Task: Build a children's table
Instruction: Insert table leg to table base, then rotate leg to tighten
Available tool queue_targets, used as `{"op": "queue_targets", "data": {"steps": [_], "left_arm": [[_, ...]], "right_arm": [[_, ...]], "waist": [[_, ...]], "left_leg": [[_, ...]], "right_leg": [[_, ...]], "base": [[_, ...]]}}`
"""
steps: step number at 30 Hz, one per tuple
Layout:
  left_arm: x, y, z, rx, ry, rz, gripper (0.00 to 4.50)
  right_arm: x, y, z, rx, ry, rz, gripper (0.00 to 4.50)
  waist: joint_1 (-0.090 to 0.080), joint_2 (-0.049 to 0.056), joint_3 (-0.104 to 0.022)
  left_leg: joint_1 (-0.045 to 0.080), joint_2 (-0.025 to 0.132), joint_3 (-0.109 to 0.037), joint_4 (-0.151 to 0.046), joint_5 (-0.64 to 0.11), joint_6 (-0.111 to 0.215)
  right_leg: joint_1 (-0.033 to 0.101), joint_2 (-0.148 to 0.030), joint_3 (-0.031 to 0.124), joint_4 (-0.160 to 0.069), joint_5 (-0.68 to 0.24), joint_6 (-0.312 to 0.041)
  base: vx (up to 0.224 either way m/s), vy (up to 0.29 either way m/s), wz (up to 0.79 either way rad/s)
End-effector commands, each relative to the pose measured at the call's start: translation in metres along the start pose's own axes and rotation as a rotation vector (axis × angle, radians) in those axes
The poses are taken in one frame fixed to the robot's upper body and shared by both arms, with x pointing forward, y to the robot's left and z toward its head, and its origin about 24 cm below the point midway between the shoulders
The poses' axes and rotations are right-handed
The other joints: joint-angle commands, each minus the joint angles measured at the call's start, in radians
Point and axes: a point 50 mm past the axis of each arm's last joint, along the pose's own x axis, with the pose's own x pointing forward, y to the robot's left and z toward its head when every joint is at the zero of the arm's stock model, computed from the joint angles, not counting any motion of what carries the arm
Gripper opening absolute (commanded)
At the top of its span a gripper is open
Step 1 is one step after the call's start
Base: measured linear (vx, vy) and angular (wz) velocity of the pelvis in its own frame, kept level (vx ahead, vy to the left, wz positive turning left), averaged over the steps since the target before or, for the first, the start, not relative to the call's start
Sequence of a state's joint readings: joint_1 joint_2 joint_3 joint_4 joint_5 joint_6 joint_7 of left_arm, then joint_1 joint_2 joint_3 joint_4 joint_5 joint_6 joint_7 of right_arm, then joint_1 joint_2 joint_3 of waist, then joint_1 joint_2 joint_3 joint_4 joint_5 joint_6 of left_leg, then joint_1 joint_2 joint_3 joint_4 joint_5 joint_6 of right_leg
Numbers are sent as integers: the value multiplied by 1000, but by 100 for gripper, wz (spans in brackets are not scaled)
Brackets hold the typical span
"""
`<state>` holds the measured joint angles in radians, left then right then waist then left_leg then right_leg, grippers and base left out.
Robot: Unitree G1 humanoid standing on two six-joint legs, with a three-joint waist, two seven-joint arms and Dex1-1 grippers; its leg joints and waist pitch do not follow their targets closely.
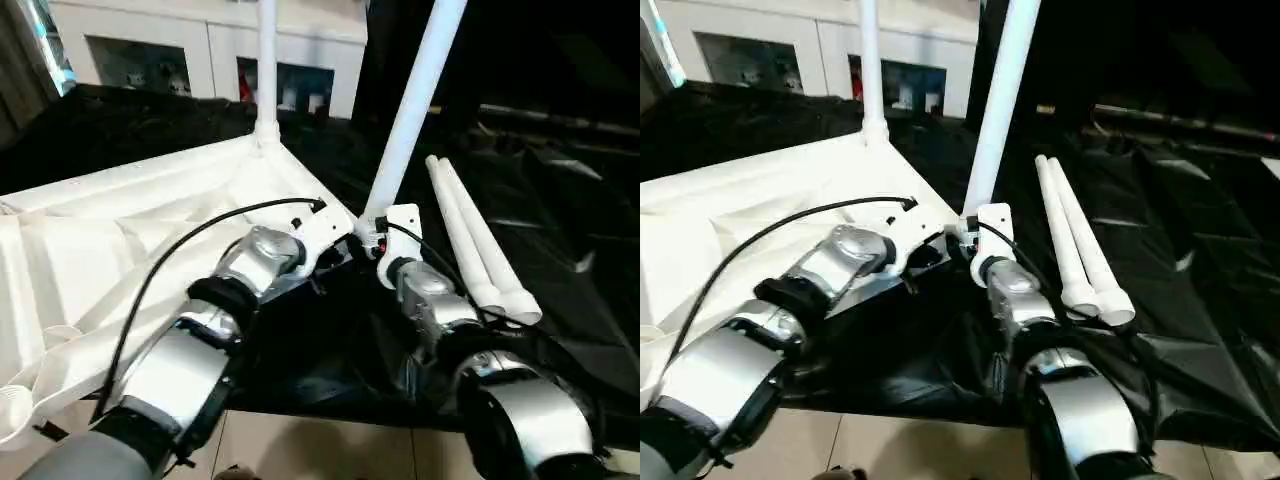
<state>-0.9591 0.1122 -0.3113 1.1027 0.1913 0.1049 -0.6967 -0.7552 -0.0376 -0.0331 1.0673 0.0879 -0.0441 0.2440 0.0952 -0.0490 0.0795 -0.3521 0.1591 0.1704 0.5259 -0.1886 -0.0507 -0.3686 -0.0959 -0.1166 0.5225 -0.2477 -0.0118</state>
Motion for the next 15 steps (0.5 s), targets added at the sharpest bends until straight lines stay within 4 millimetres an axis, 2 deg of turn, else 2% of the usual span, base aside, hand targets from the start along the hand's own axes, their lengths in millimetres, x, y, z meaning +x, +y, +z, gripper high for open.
{"op": "queue_targets", "data": {"steps": [1, 2, 3, 4, 5, 6, 7, 8, 9, 10, 11, 12, 13, 14, 15], "left_arm": [[3, -10, -9, 25, 28, -69, 0], [1, -10, -10, 27, 22, -85, 0], [-1, -10, -12, 36, 14, -105, 0], [-4, -10, -14, 45, 6, -125, 0], [-8, -11, -17, 56, -5, -154, 0], [-9, -11, -18, 57, -6, -160, 0], [-11, -11, -20, 67, -10, -174, 0], [-13, -12, -22, 90, -26, -193, 0], [-16, -13, -23, 97, -35, -210, 0], [-20, -16, -24, 125, -66, -239, 0], [-20, -16, -24, 127, -68, -241, 0], [-24, -18, -25, 141, -85, -266, 0], [-26, -19, -26, 143, -89, -279, 0], [-29, -22, -27, 158, -104, -303, 0], [-32, -23, -28, 170, -115, -321, 0]], "right_arm": [[-7, -8, -10, -19, 42, 27, 445], [-10, -12, -8, -30, 33, 44, 448], [-15, -17, -5, -41, 23, 72, 448], [-22, -23, -3, -62, 14, 106, 448], [-33, -29, 1, -90, 3, 151, 448], [-36, -30, 1, -96, 1, 160, 448], [-42, -33, 3, -112, -4, 182, 448], [-49, -35, 5, -130, -8, 209, 448], [-55, -36, 6, -151, -11, 236, 448], [-65, -37, 8, -187, -13, 284, 448], [-65, -37, 8, -188, -13, 287, 448], [-73, -35, 9, -204, -14, 342, 448], [-77, -34, 9, -209, -15, 374, 448], [-85, -31, 7, -225, 1, 451, 448], [-91, -29, 5, -234, 18, 506, 448]], "waist": [[6, 8, -60], [9, 1, -61], [12, 2, -55], [10, -6, -50], [23, -10, -53], [34, -5, -64], [30, -4, -67], [30, -3, -69], [28, -7, -71], [33, -5, -77], [32, -8, -81], [31, -11, -87], [35, -12, -89], [31, -9, -88], [29, -13, -87]], "left_leg": [[21, 104, -40, -80, -353, -27], [21, 100, -23, -75, -258, -1], [29, 97, -9, -74, -292, 14], [25, 90, -5, -71, -336, 24], [36, 90, -2, -63, -384, 39], [36, 94, 0, -60, -350, 46], [30, 96, 0, -61, -321, 46], [21, 95, 2, -60, -269, 47], [9, 90, 3, -54, -223, 56], [9, 89, 5, -45, -162, 74], [6, 87, 7, -39, -120, 91], [-2, 79, 10, -27, -39, 126], [-1, 77, 13, -18, -6, 142], [-3, 74, 17, -11, 26, 170], [-13, 72, 15, -7, 29, 186]], "right_leg": [[17, -119, 83, -57, -267, -125], [16, -106, 85, -35, -112, -171], [2, -99, 89, -37, -147, -196], [0, -94, 93, -46, -216, -185], [-8, -97, 99, -55, -339, -157], [-6, -99, 105, -53, -318, -147], [-3, -97, 106, -44, -276, -156], [0, -85, 104, -31, -194, -170], [8, -81, 103, -16, -109, -186], [16, -79, 102, -1, 1, -207], [20, -79, 102, 9, 79, -220], [28, -77, 102, 26, 217, -247], [25, -75, 102, 33, 281, -257], [19, -69, 102, 43, 356, -283], [29, -70, 100, 45, 364, -285]], "base": [[0, 0, 0], [0, 0, 0], [0, 0, 0], [0, 0, 0], [0, 0, 0], [78, -52, 17], [87, -48, 10], [128, -66, 8], [83, -40, -1], [84, -36, -2], [0, 0, 0], [82, -34, -2], [69, -29, 2], [69, -29, 2], [52, -26, 2]]}}
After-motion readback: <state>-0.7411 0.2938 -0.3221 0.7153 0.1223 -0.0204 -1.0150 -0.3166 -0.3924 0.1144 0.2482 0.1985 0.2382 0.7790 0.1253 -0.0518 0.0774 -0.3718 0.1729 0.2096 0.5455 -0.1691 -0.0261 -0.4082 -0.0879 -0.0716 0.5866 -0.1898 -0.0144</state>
